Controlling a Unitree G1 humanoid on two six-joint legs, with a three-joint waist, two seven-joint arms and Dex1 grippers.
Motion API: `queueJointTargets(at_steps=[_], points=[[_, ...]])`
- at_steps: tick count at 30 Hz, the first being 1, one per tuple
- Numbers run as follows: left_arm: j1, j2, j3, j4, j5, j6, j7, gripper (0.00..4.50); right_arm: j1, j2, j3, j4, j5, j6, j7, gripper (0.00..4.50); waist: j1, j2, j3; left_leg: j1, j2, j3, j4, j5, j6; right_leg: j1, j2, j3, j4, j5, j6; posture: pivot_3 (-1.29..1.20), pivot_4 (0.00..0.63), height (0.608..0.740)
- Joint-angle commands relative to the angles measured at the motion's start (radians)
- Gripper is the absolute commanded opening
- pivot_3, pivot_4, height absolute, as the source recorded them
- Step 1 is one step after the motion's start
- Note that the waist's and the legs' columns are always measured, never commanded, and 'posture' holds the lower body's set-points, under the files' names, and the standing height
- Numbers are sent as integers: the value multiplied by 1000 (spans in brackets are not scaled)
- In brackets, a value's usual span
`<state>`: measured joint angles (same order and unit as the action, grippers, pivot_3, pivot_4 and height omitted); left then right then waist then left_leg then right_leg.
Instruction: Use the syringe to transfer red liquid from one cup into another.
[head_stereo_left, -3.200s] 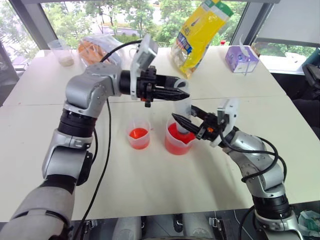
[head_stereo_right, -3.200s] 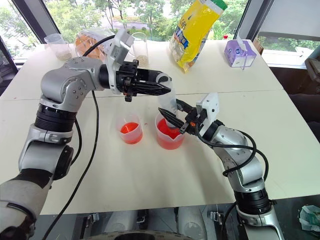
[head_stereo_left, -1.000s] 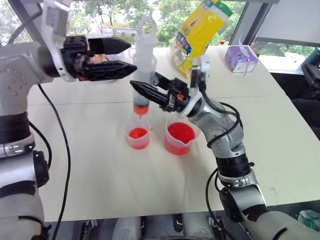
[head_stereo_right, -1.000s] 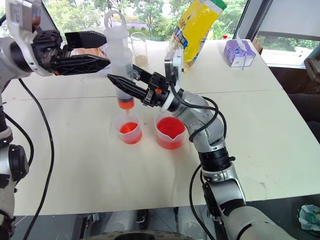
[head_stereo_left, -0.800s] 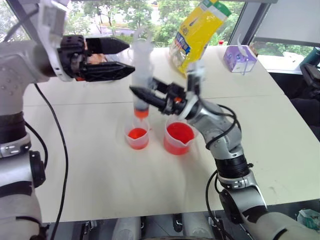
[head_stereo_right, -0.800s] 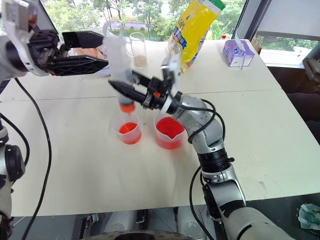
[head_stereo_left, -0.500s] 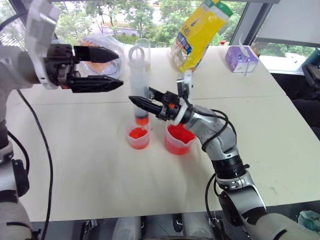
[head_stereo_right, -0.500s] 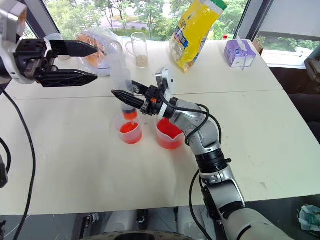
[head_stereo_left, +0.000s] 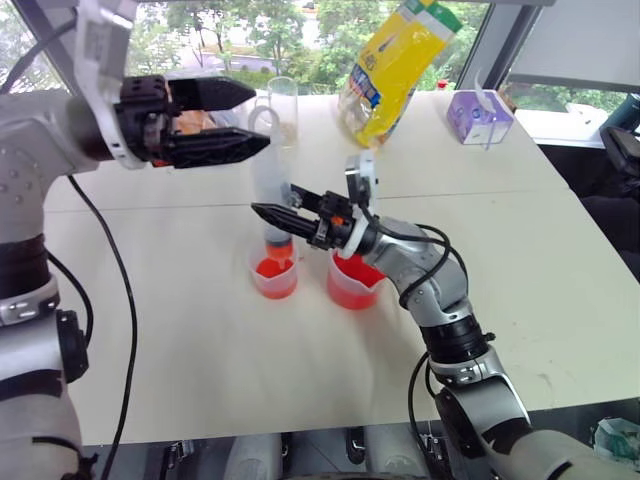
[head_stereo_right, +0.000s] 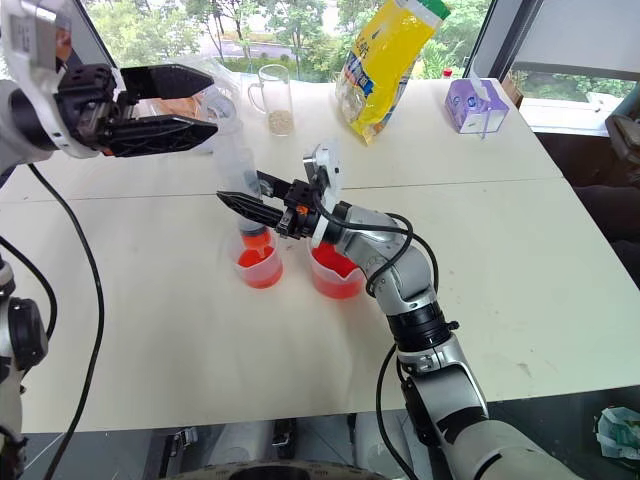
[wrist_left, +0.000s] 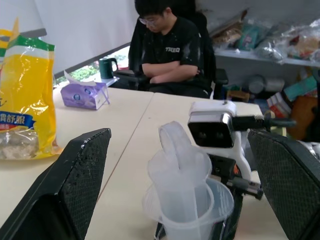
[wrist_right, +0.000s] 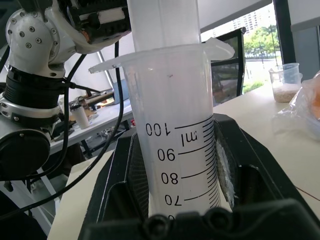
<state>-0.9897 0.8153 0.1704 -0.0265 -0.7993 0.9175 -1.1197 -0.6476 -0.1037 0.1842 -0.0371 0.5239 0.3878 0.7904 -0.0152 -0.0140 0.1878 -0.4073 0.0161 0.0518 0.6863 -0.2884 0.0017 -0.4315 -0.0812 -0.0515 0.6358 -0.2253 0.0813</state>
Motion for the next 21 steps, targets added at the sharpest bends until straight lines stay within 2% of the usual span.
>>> queueJointTargets(at_steps=[1,6,21], points=[[-11,0,-5,-15,-3,-5,5,2702,-8,2,-5,-55,0,-8,1,1420,0,0,0,0,0,0,0,0,0,0,0,0,0,0,0,0,150,740],[12,-1,-30,-38,-5,-1,-7,105,-10,3,-2,-61,-5,-9,-3,1420,0,0,0,0,0,0,0,0,0,0,0,0,0,0,0,0,150,740],[100,74,-89,-100,25,-36,-83,46,-91,6,-70,-96,18,11,-37,1420,-1,0,0,0,0,0,0,0,0,0,0,0,0,0,0,0,150,740]])
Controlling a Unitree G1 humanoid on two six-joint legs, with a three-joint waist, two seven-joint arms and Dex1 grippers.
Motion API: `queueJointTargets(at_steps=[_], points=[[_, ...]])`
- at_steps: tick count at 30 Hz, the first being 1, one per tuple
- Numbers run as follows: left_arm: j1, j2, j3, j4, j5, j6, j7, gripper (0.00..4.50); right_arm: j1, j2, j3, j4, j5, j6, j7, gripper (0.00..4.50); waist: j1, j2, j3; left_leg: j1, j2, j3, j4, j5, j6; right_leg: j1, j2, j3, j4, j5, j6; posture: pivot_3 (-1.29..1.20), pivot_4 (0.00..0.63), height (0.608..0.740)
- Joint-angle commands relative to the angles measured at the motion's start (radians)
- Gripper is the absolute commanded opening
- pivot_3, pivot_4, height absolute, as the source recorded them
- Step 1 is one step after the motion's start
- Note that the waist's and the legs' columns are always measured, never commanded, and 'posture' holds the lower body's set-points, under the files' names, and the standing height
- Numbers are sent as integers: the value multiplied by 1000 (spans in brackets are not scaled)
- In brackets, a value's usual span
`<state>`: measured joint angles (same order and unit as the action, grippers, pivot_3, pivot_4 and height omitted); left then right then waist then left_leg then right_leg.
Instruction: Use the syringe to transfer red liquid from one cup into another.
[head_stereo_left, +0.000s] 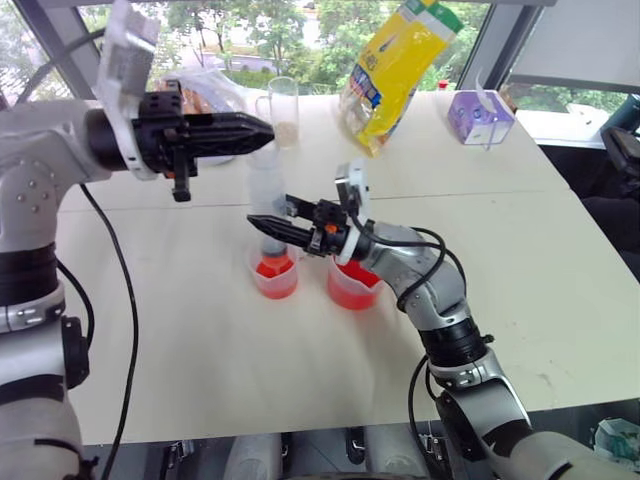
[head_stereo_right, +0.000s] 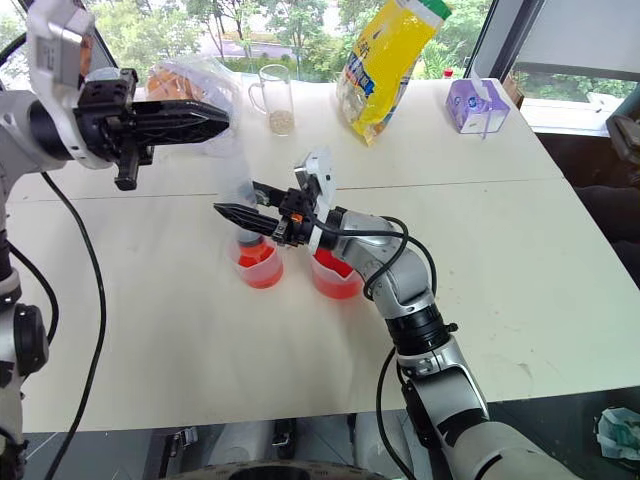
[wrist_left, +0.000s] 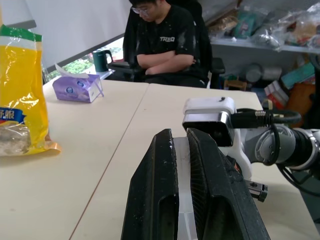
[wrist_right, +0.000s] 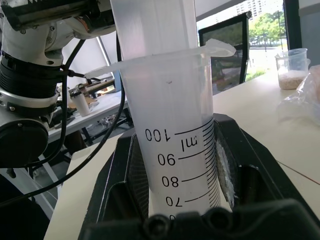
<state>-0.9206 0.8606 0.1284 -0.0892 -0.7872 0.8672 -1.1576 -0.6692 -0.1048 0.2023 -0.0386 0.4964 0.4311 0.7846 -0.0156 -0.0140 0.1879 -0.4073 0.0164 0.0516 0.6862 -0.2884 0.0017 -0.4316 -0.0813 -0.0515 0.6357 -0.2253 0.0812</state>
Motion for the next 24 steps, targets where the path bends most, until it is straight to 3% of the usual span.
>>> queueJointTargets(at_steps=[1,23,24], points=[[36,34,-49,-39,16,10,-47,46,-76,5,-94,-98,48,-29,-33,1420,0,0,0,0,0,0,0,0,0,0,0,0,0,0,0,0,150,740],[58,18,-56,-12,5,-7,-32,46,-106,-25,-120,-153,101,43,-85,1420,1,0,0,0,0,0,0,0,0,0,0,0,0,0,0,0,150,740],[46,10,-49,-1,-1,-1,-23,438,-99,-23,-114,-152,101,46,-86,1420,2,0,0,0,0,0,0,0,0,0,0,0,0,0,0,0,150,740]])
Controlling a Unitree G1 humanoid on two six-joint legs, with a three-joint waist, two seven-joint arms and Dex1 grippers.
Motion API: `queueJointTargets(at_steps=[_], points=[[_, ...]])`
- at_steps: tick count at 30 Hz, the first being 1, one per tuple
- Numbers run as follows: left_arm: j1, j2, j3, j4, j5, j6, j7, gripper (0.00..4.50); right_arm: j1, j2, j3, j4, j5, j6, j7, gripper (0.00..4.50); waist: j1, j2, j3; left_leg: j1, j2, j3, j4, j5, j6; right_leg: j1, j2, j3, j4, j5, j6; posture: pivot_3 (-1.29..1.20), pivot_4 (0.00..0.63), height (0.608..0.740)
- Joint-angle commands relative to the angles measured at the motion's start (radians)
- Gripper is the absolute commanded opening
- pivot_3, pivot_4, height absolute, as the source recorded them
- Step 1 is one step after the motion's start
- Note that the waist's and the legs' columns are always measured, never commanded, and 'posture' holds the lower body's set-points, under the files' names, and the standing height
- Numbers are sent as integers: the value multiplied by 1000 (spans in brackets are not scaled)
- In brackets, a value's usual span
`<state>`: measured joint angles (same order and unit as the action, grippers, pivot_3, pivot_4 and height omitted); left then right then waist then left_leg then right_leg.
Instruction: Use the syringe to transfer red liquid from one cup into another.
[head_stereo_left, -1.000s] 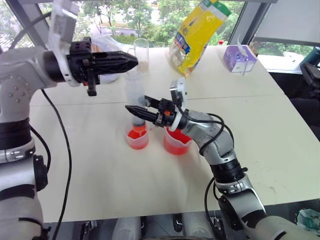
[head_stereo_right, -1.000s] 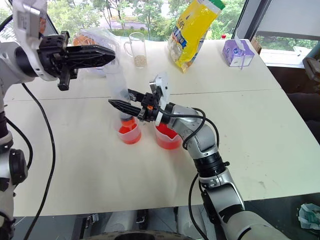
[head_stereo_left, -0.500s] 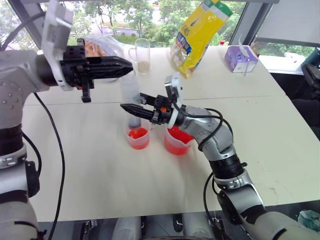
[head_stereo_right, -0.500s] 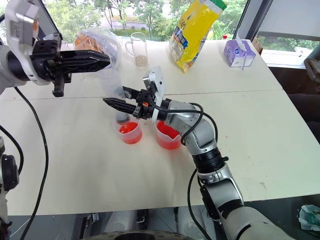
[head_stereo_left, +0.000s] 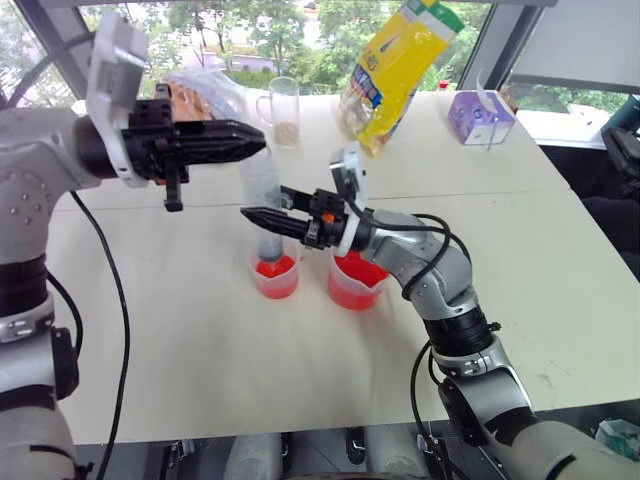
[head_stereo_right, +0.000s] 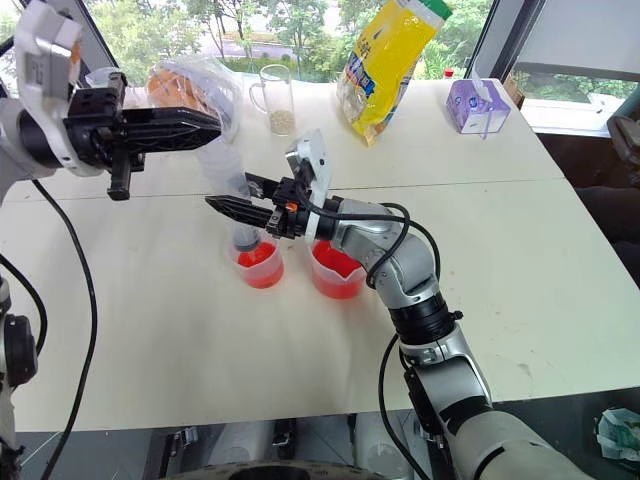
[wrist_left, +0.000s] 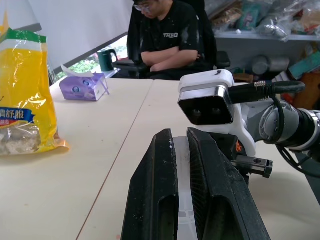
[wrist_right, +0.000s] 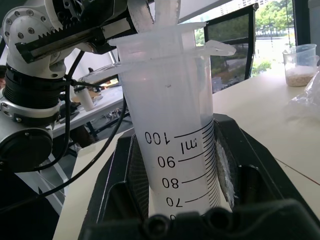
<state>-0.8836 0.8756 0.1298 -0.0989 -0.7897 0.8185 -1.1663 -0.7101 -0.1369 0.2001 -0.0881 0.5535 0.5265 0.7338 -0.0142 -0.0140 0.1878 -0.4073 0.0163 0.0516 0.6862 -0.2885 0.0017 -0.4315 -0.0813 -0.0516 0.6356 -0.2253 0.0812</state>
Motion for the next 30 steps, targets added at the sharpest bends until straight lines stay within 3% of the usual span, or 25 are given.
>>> queueJointTargets(at_steps=[1,3,8,9,16,20,26,30], points=[[-4,-13,-40,21,-8,57,-5,873,-48,13,-103,-101,44,-47,-35,1420,2,0,0,0,0,0,0,0,0,0,0,0,0,0,0,0,150,740],[-26,-27,-18,40,-30,80,8,1680,-30,20,-92,-99,45,-39,-37,1420,3,-1,0,0,0,0,0,0,0,0,0,0,0,0,0,0,150,740],[-77,-10,55,101,-61,120,28,4273,9,32,-60,-106,37,-20,-31,1420,-5,-1,0,0,0,0,0,0,0,0,0,0,0,0,0,0,150,740],[-80,0,63,107,-64,124,24,4465,13,32,-58,-107,36,-17,-31,1420,-6,-1,0,0,0,0,-1,0,0,-1,1,0,0,0,0,0,150,740],[-62,21,75,98,-63,116,14,4465,-4,18,-111,-121,51,15,-73,1420,2,-1,0,0,0,0,-1,0,0,-1,0,0,0,0,0,0,150,740],[-24,9,68,56,-72,111,3,4465,-56,-13,-183,-116,18,56,-193,1420,2,-1,0,0,0,0,-1,0,0,-1,-1,0,0,0,0,0,150,740],[54,-7,-5,-2,-20,50,-36,4465,-195,-147,-453,-193,215,478,-494,1420,3,-1,0,-1,0,0,-1,0,0,-1,-2,0,0,0,0,0,150,740],[78,-36,-38,-22,-4,22,-41,4465,-329,-315,-599,-122,208,873,-652,1420,1,0,1,-1,0,1,-2,0,0,-1,-2,0,-1,0,0,0,150,740]])
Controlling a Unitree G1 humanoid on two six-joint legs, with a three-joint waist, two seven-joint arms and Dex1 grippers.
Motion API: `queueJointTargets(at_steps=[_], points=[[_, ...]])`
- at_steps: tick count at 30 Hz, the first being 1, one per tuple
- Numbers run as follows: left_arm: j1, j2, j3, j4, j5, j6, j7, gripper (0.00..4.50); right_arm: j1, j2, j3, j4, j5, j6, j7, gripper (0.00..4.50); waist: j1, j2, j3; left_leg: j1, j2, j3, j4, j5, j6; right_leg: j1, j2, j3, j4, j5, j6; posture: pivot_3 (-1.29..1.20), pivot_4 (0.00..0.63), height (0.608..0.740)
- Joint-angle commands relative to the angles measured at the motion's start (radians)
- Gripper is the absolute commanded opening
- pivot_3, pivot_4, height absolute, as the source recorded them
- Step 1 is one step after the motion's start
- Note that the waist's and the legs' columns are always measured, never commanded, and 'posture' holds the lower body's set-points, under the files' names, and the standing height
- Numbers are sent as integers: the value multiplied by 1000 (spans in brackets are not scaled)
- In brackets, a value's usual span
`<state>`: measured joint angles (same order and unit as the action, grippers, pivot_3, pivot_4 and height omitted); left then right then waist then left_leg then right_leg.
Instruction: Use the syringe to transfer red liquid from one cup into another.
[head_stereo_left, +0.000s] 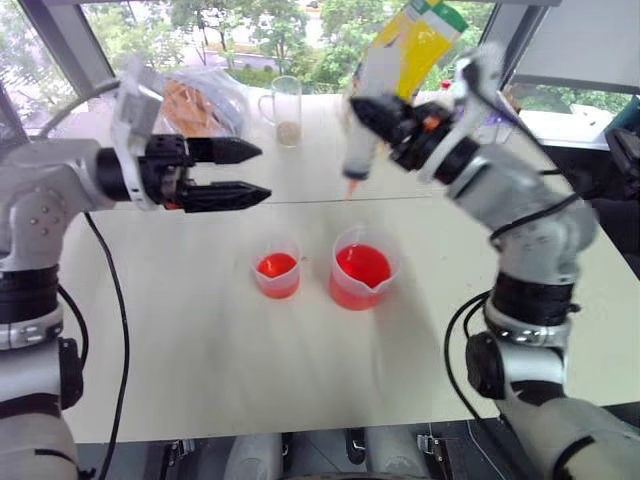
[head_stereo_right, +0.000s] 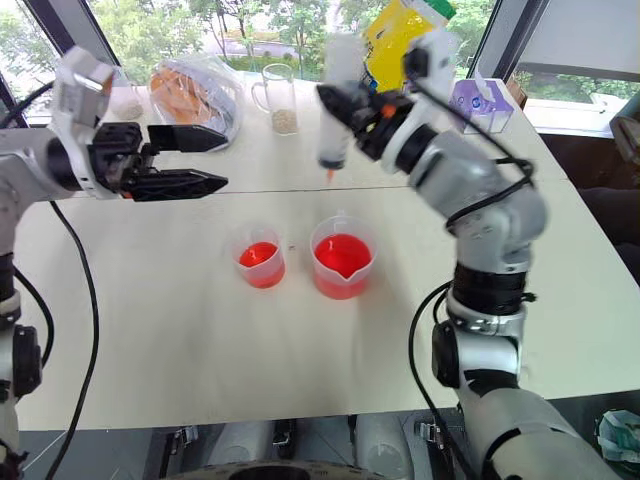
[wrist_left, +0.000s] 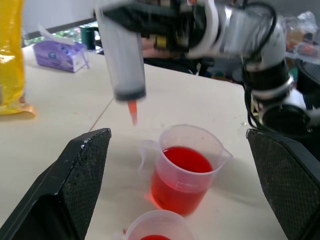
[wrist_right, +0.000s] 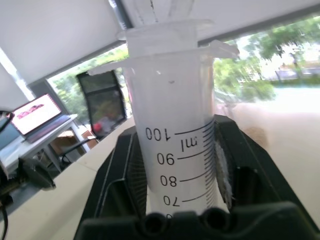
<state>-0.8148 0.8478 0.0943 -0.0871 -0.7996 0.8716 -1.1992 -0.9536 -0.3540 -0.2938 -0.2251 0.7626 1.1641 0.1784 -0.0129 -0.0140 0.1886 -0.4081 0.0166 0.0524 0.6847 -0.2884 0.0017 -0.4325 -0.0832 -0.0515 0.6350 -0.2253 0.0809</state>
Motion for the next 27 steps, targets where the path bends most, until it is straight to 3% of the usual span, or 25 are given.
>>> queueJointTargets(at_steps=[1,4,10,16,24,27], points=[[10,-19,-6,-35,9,-33,0,4465,-102,-143,-109,24,-11,310,-98,1420,0,0,0,0,0,0,0,0,0,0,0,0,0,0,0,0,150,740],[16,-38,-13,-42,9,-38,4,4465,-69,-264,-73,41,37,444,-86,1420,2,0,0,0,0,0,-1,0,1,0,1,0,-2,0,0,0,150,740],[14,-62,-20,-42,6,-42,11,4465,91,-426,27,82,190,450,-126,1420,-2,0,0,-1,0,1,-2,-1,3,0,1,1,-4,0,0,0,150,740],[34,-79,-46,-65,27,-65,12,4465,282,-417,50,147,123,450,-178,1420,2,-1,-1,-1,0,1,-1,-1,3,0,1,1,-4,0,0,0,150,740],[74,-82,-37,-130,5,-38,40,4465,290,-372,60,185,44,450,-135,1420,0,-1,0,-1,0,1,-1,-1,3,0,2,1,-4,0,0,0,150,740],[87,-78,-40,-148,9,-34,45,4500,285,-370,58,182,31,450,-115,2778,1,-1,0,-1,0,0,-1,-1,3,0,2,1,-4,0,0,0,150,740]])
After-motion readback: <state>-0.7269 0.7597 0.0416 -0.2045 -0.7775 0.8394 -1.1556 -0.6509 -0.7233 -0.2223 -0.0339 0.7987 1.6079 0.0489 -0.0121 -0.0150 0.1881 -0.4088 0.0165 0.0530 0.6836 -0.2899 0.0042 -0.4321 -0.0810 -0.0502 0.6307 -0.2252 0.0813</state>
